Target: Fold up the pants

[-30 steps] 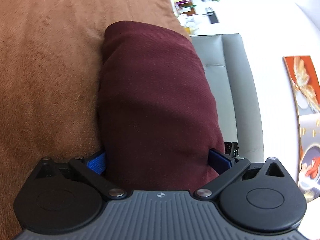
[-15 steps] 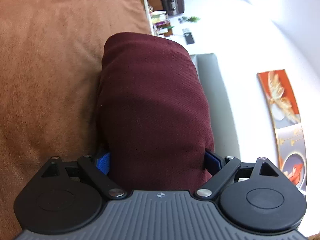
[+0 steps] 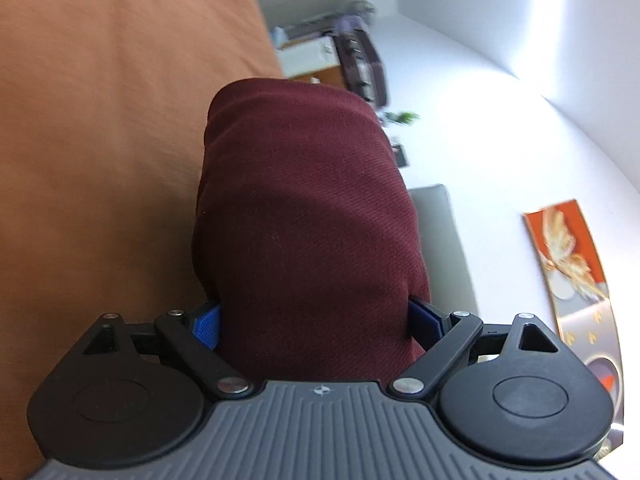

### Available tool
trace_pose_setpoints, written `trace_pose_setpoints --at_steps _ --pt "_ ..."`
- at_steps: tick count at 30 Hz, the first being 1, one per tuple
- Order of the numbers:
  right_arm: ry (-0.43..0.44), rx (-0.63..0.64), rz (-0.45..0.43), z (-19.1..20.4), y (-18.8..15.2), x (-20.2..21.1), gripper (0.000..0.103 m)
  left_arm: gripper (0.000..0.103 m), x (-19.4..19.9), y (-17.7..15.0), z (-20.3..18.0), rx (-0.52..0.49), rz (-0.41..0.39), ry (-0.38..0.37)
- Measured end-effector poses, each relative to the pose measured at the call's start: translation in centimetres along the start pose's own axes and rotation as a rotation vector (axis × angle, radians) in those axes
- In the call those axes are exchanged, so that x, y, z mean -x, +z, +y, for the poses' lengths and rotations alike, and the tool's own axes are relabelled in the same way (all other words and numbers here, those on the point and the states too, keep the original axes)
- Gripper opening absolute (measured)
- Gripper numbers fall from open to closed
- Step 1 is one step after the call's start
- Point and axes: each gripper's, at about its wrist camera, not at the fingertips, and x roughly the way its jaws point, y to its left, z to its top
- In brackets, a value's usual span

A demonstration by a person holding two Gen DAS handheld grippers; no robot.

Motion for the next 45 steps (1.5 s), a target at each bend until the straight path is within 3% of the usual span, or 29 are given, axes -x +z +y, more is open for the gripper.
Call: trace_pose_setpoints --at_steps 6,8,15,20,22,26,28,30,32,33,37,39,43,45 --pt "-0.027 -0.016 0.093 0.2 -1.3 -8.4 0.045 0.103 3.2 0.8 5.3 0.078 -0.064 0.080" --pt "-0.059 -0.024 0.112 -0.4 -1.8 -10.0 0.046 0.103 3.1 0.9 7.2 0.108 -0.059 0.069" --pt "0.031 -0.134 0.089 -4.5 -3.9 -10.2 0.056 0.103 2.0 0.9 8.2 0.073 -0.054 0.022" --pt "0.005 -0.094 0.077 -4.0 -5.3 -10.7 0.057 0.103 2.4 1.0 7.9 0.059 -0.039 0.034" --pt "-0.017 -0.050 0.083 -2.7 -5.1 -11.0 0.061 0.103 3.0 1.0 7.3 0.071 -0.031 0.019" --pt "-0.120 0.056 0.070 1.0 -4.8 -9.7 0.061 0.103 5.5 0.9 5.7 0.073 -0.046 0.067" --pt "-0.238 0.236 0.027 4.7 -5.2 -8.1 0.059 0.103 6.9 0.4 4.2 0.009 -0.061 0.085" --pt "-0.343 0.434 -0.013 8.3 -6.7 -7.0 0.058 0.101 8.5 0.3 1.8 -0.062 -0.100 0.057" --pt "-0.394 0.591 -0.054 11.7 -9.0 -6.4 0.059 0.101 9.3 0.8 -1.3 -0.132 -0.138 0.008" --pt "-0.400 0.648 -0.067 13.0 -10.0 -6.4 0.058 0.101 9.1 1.2 -2.7 -0.161 -0.139 0.019" --pt "-0.476 0.869 -0.125 16.9 -13.6 -7.1 0.056 0.101 5.1 2.5 -7.3 -0.304 -0.034 0.083" --pt "-0.520 0.895 -0.108 16.9 -13.9 -7.8 0.056 0.101 2.7 2.6 -8.0 -0.315 0.027 0.070" --pt "-0.539 0.702 -0.074 14.4 -9.3 -9.1 0.056 0.101 -1.2 2.4 -7.3 -0.284 0.105 0.038" --pt "-0.580 0.670 -0.116 13.8 -9.1 -8.7 0.056 0.100 -2.9 2.3 -6.9 -0.292 0.138 0.054"
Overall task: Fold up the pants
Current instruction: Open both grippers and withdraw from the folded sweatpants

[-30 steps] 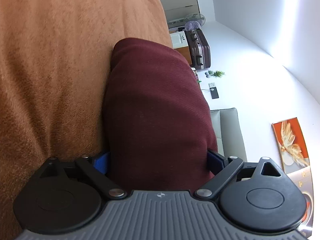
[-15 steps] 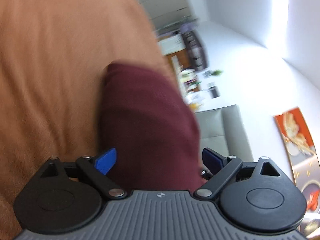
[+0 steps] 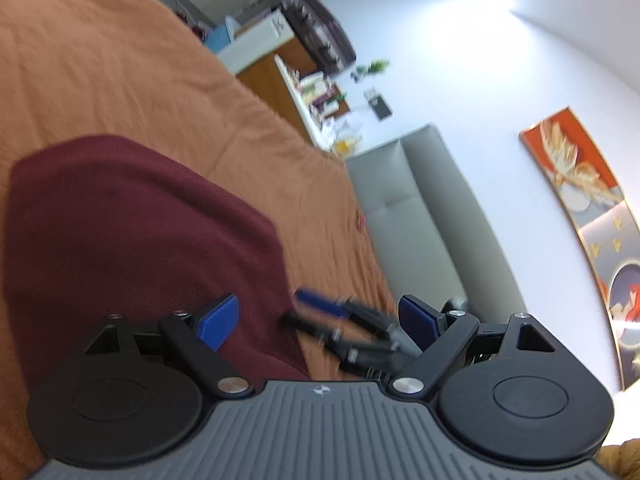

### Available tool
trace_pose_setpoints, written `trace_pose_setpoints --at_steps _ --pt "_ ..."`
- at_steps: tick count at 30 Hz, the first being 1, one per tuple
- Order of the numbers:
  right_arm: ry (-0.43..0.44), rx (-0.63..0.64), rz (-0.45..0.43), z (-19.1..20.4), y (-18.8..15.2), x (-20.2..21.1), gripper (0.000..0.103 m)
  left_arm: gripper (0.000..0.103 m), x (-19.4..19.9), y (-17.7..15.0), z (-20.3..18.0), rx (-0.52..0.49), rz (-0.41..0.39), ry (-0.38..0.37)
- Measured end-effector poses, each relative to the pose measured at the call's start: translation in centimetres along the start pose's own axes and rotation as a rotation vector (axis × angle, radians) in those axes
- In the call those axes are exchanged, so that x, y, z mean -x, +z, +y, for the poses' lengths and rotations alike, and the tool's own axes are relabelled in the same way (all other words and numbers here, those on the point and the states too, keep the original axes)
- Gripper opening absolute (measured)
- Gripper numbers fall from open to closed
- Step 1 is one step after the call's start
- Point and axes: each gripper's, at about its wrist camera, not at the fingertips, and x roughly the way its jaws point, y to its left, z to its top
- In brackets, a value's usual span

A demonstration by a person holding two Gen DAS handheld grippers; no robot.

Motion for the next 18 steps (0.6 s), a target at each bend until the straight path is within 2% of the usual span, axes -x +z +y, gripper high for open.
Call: trace_pose_setpoints --at_steps 2,3,5,8,10,12,15,16,18 --pt "-0.053 0.014 -0.034 -0.7 0.2 0.0 0.056 0.098 -0.6 -0.3 0.7 -0.007 0.007 0.030" --pt "-0.044 -0.010 -0.061 -0.9 0.5 0.7 0.056 0.098 -0.6 -0.4 1.0 -0.006 -0.001 0.041" --pt "0.057 -0.059 -0.102 -2.0 0.7 2.3 0.056 0.098 -0.5 -0.1 1.2 0.002 -0.014 0.032" --pt "0.171 -0.022 -0.107 0.8 0.6 3.9 0.051 0.097 0.2 0.3 2.0 0.034 -0.019 0.016" --pt "0.215 0.035 -0.080 4.4 -1.1 4.6 0.042 0.092 0.4 0.2 2.2 0.036 -0.024 0.022" --pt "0.224 0.105 -0.045 6.7 -2.7 4.9 0.040 0.082 0.3 0.0 2.3 0.029 -0.031 0.033" --pt "0.217 0.171 0.052 9.5 -6.1 2.4 0.040 0.076 0.5 -0.2 3.4 0.096 -0.023 0.020" --pt "0.212 0.177 0.054 10.0 -7.1 2.2 0.040 0.073 0.5 -0.4 3.9 0.124 -0.026 0.010" --pt "0.179 0.238 0.025 11.4 -8.4 3.1 0.040 0.060 0.8 -0.4 4.5 0.145 -0.046 0.011"
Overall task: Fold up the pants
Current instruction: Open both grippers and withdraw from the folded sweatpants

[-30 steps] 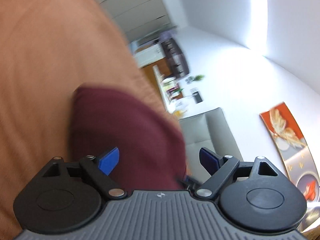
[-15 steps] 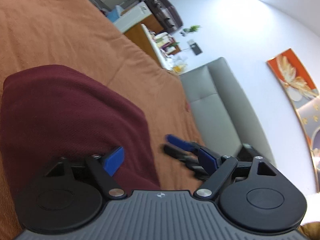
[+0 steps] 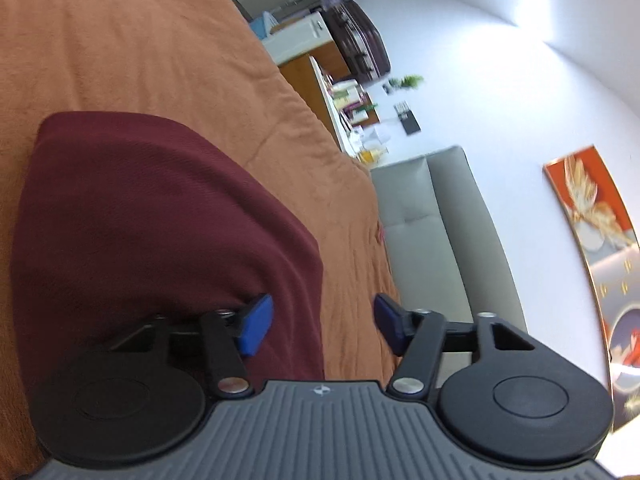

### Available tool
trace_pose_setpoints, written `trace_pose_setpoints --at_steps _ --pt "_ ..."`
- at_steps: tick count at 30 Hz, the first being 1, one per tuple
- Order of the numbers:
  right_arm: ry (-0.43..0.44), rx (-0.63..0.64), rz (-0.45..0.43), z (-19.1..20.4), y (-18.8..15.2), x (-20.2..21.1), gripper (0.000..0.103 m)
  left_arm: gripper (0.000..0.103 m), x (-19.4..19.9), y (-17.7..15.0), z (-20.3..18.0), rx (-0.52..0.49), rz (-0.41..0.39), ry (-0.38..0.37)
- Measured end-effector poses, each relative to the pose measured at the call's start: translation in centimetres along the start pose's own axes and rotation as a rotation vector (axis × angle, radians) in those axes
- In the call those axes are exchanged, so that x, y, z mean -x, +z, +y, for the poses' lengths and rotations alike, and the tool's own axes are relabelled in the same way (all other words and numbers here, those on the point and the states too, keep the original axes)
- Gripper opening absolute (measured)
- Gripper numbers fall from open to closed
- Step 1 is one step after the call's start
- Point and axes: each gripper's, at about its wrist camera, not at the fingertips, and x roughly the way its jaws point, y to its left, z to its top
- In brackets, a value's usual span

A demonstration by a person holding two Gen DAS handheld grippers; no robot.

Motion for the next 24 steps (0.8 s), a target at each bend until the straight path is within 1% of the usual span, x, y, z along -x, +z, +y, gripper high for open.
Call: trace_pose_setpoints --at_steps 1,4,5,6,7,8,9,10,12,14,16,17,18,20,21,22,24 --pt "-0.009 0.025 -0.002 0.5 -0.2 0.4 0.040 0.059 0.1 0.1 0.2 0.008 0.000 -0.002" --pt "-0.010 0.027 0.018 1.2 -0.9 1.5 0.040 0.058 0.2 0.0 0.1 0.002 0.001 -0.010" --pt "-0.017 0.036 0.023 1.1 -0.8 1.1 0.040 0.060 0.1 -0.2 -0.2 -0.014 0.001 -0.004" --pt "-0.031 0.052 0.024 1.3 -0.8 1.2 0.042 0.066 0.1 -0.3 -0.7 -0.035 -0.003 0.004" --pt "-0.047 0.060 0.028 1.6 -0.7 1.5 0.050 0.071 0.1 -0.4 -1.3 -0.050 -0.012 0.010" --pt "-0.071 0.053 0.042 1.9 -0.2 1.3 0.056 0.083 0.3 -0.6 -1.9 -0.064 -0.027 0.019" --pt "-0.091 0.040 0.053 1.9 0.7 0.3 0.069 0.093 0.6 -0.9 -2.6 -0.074 -0.049 0.033" --pt "-0.113 0.017 0.057 1.5 0.8 -0.6 0.081 0.096 1.1 -1.4 -3.4 -0.084 -0.079 0.058" --pt "-0.166 -0.059 0.052 1.4 1.9 -0.5 0.086 0.103 1.9 -2.3 -4.8 -0.092 -0.124 0.135" --pt "-0.196 -0.134 0.054 1.4 2.8 0.3 0.095 0.103 2.7 -3.2 -6.6 -0.137 -0.154 0.232" --pt "-0.237 -0.170 0.081 1.7 3.5 0.9 0.097 0.103 3.6 -4.5 -8.9 -0.230 -0.197 0.366" --pt "-0.257 -0.169 0.092 1.9 3.7 1.2 0.097 0.103 4.2 -5.4 -10.0 -0.276 -0.226 0.428" --pt "-0.281 -0.152 0.103 2.2 4.0 1.4 0.097 0.103 4.7 -6.3 -11.1 -0.306 -0.237 0.484" --pt "-0.342 -0.125 0.116 2.9 4.5 2.2 0.098 0.103 5.6 -7.9 -12.9 -0.352 -0.240 0.563" --pt "-0.370 -0.128 0.124 3.1 4.8 2.6 0.098 0.103 6.0 -9.0 -14.0 -0.380 -0.248 0.618" --pt "-0.389 -0.152 0.140 3.2 5.0 3.1 0.098 0.103 6.2 -10.1 -15.2 -0.420 -0.232 0.688" --pt "-0.382 -0.233 0.162 3.0 5.1 4.1 0.098 0.103 6.3 -12.0 -17.3 -0.502 -0.181 0.831"
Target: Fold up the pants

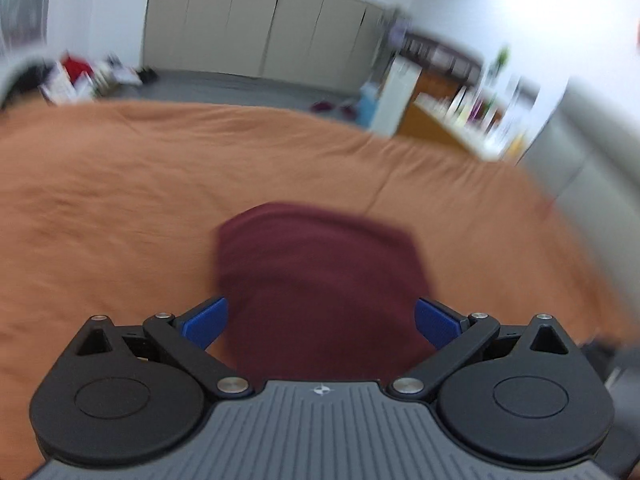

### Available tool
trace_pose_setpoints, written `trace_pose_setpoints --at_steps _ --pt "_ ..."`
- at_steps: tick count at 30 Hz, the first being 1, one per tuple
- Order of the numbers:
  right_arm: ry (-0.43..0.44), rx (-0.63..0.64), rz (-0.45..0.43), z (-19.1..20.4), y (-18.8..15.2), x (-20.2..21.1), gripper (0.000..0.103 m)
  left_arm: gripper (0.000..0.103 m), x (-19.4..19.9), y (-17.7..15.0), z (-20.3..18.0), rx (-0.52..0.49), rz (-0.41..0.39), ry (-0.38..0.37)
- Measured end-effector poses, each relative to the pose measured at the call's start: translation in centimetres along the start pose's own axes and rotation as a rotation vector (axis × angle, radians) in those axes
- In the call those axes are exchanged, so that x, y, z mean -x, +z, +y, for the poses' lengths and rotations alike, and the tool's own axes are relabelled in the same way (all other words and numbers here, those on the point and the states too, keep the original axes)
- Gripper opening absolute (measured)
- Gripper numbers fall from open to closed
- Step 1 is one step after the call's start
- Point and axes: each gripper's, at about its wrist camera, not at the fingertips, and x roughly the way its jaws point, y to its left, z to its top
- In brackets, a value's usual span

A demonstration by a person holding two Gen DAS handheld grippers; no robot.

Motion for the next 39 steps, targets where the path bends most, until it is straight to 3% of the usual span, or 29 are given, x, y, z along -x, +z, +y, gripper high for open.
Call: trace_pose_setpoints --at_steps 2,4,7,9,16,28,39 --pt "0.035 -0.065 0.049 -0.8 0.1 1.2 0.098 0.103 2.1 -0.7 -1.7 -0.112 0.015 0.123" --pt "0.049 -0.105 0.104 -1.3 0.4 2.3 0.098 0.103 3.9 -0.9 -3.0 -0.158 0.033 0.194" --pt "0.037 -0.123 0.130 -2.0 1.1 4.5 0.098 0.103 5.4 -0.3 -3.9 -0.133 0.107 0.155" --pt "0.031 -0.127 0.118 -2.3 1.4 5.9 0.098 0.103 6.1 0.2 -4.4 -0.096 0.113 0.128" --pt "-0.009 -0.142 0.054 -3.0 2.1 9.5 0.098 0.103 6.3 0.7 -5.3 -0.084 0.113 0.144" --pt "0.007 -0.135 0.088 -3.0 1.1 9.5 0.098 0.103 6.0 0.2 -6.1 -0.078 0.173 0.152" --pt "0.001 -0.131 0.078 -2.9 1.0 9.9 0.098 0.103 6.1 -0.1 -6.3 -0.084 0.172 0.147"
